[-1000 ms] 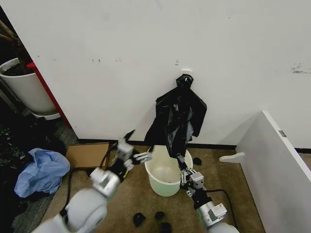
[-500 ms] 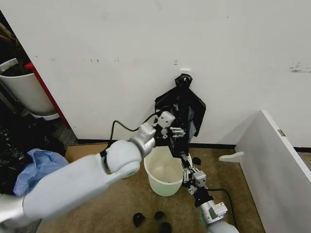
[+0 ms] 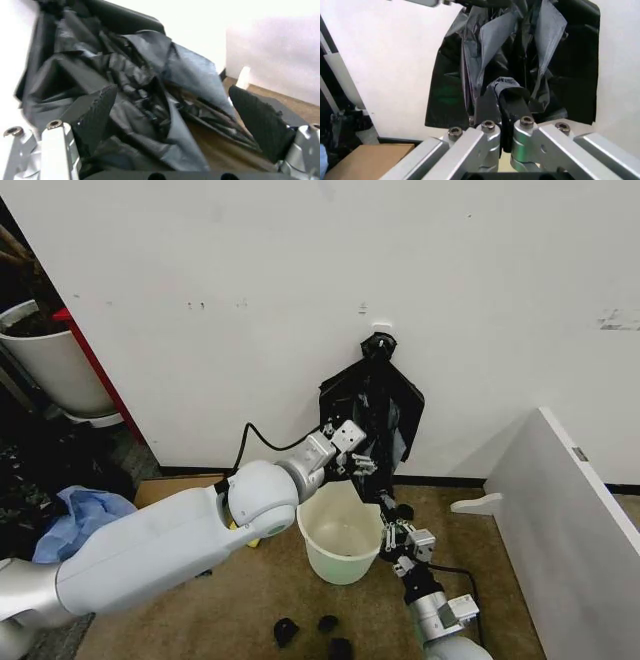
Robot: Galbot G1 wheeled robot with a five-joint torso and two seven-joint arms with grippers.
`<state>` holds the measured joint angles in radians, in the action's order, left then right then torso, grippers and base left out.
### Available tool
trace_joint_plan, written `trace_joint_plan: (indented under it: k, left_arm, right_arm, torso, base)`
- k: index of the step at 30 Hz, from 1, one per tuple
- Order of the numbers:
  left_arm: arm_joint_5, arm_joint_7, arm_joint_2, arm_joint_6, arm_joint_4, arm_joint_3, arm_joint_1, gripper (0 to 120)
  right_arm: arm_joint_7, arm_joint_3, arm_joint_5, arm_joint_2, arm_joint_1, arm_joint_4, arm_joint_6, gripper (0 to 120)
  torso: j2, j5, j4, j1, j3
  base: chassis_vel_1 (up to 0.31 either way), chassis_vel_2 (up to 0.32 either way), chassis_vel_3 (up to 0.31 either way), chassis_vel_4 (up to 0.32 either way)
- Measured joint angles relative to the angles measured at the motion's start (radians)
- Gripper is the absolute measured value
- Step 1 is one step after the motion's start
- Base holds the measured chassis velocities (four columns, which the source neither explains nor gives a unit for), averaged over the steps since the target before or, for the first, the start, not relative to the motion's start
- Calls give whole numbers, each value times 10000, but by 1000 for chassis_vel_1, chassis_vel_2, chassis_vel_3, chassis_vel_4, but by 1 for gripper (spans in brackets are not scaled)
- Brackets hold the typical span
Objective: Place the garbage bag over the trash bin.
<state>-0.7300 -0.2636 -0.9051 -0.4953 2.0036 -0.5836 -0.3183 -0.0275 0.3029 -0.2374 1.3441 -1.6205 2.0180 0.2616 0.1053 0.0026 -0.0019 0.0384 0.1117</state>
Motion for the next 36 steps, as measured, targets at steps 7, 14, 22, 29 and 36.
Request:
trace_joint_plan:
  k: [7, 14, 22, 29, 36]
  left_arm:
    - [120, 38, -381, 41, -472, -218, 56, 86]
    - [234, -14, -700, 19, -1013, -465, 161, 67]
    - [290, -279, -909, -78, -1362, -510, 111, 43]
    - [199, -692, -927, -65, -1487, -200, -169, 12]
    - [170, -908, -833, 615, -1505, 384, -730, 0]
  right_arm:
    - [-66, -5, 69, 24, -81, 111, 33, 0]
    - [-84, -41, 149, 30, -150, 208, 40, 0]
    - [-80, -12, 150, 57, -191, 264, 44, 0]
    - [-52, -14, 172, 97, -200, 264, 74, 0]
    - [-35, -30, 164, 106, -198, 266, 75, 0]
  torso:
    - [0, 0, -1, 0, 0]
    - [0, 0, 0, 0, 0]
    - [0, 0, -1, 0, 0]
    - [0, 0, -1, 0, 0]
    - [0, -1, -1, 0, 0]
  base:
    - [0, 0, 0, 0]
    - [0, 0, 0, 0]
    - [0, 0, 0, 0]
    - [0, 0, 0, 0]
    - [0, 0, 0, 0]
